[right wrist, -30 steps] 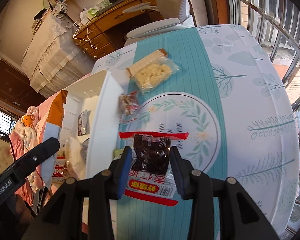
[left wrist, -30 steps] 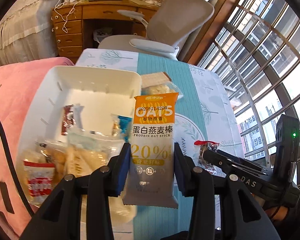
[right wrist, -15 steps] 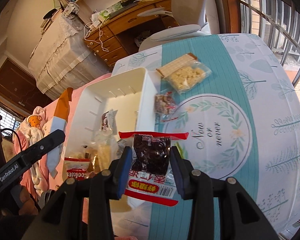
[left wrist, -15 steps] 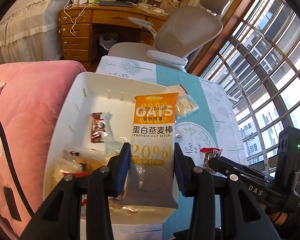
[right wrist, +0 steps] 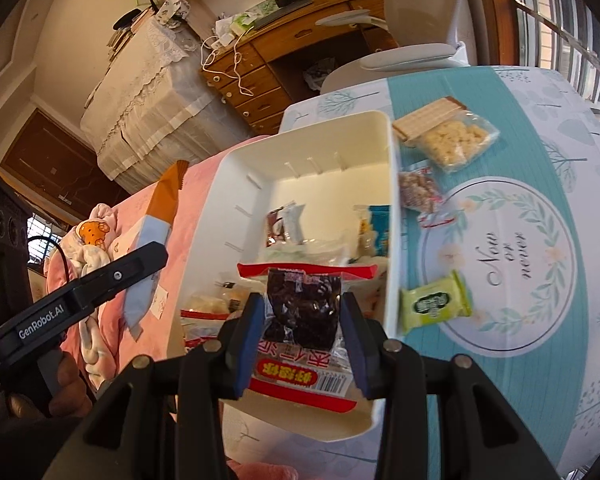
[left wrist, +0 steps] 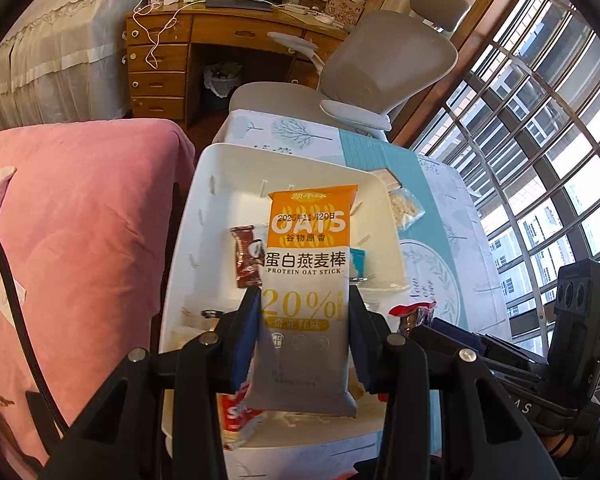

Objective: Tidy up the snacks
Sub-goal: 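Release OATS stick into tray with left gripper while right gripper drops jerky packet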

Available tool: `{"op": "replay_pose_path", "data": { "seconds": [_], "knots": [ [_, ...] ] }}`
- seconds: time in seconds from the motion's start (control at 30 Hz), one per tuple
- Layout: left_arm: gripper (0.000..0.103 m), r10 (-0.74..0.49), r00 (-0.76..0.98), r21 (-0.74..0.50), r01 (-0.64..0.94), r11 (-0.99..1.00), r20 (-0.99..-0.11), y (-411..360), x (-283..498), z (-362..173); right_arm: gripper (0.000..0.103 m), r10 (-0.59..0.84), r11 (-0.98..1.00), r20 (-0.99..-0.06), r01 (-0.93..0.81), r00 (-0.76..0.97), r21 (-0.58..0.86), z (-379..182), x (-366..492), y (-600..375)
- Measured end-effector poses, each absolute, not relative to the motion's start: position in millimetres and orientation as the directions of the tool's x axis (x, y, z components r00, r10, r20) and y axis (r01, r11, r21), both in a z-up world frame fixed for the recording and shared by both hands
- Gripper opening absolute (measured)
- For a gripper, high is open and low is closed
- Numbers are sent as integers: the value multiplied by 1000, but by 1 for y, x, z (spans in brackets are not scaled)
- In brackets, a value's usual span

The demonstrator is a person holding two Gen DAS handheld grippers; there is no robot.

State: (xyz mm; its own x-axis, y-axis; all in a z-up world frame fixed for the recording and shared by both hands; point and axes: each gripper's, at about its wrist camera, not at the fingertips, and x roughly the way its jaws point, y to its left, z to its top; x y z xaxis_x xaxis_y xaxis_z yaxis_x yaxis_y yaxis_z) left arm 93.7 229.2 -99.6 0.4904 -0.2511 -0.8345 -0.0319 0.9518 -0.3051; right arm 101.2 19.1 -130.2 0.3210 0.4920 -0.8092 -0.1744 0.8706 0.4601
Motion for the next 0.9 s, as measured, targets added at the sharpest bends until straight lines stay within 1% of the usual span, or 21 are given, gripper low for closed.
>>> {"op": "replay_pose_path", "data": {
  "seconds": [0.2,0.23,0.27,0.33,0.37,0.47,0.77,0.83,0.9],
  "knots": [
    [41,-241,471,-286,-25,958,-848,242,94,-105,40,510,860,-804,-194,307,472,-136,97,42],
    [47,-241,468,-283,-22,959,-850,242,94,-105,40,511,860,-802,-194,309,473,-136,96,45],
    [55,-245,466,-285,-15,959,-850,242,93,-106,41,512,859,-801,-192,309,475,-137,96,46],
    [63,-244,464,-282,-13,959,-851,243,94,-106,49,506,863,-803,-180,316,473,-137,94,45],
    [63,-246,463,-283,-11,959,-851,242,94,-106,53,502,865,-803,-173,321,471,-136,93,45],
    [68,-258,453,-293,-9,956,-853,238,95,-107,53,493,869,-805,-161,328,467,-135,89,40],
    [68,-298,404,-312,32,950,-865,206,94,-115,54,442,894,-834,-81,331,441,-135,79,6],
    [68,-302,404,-313,39,949,-864,197,93,-115,55,435,896,-836,-67,334,439,-135,77,-4],
    [68,-300,406,-313,37,949,-863,188,92,-114,59,430,898,-839,-56,335,437,-135,76,-13]
  ]
}}
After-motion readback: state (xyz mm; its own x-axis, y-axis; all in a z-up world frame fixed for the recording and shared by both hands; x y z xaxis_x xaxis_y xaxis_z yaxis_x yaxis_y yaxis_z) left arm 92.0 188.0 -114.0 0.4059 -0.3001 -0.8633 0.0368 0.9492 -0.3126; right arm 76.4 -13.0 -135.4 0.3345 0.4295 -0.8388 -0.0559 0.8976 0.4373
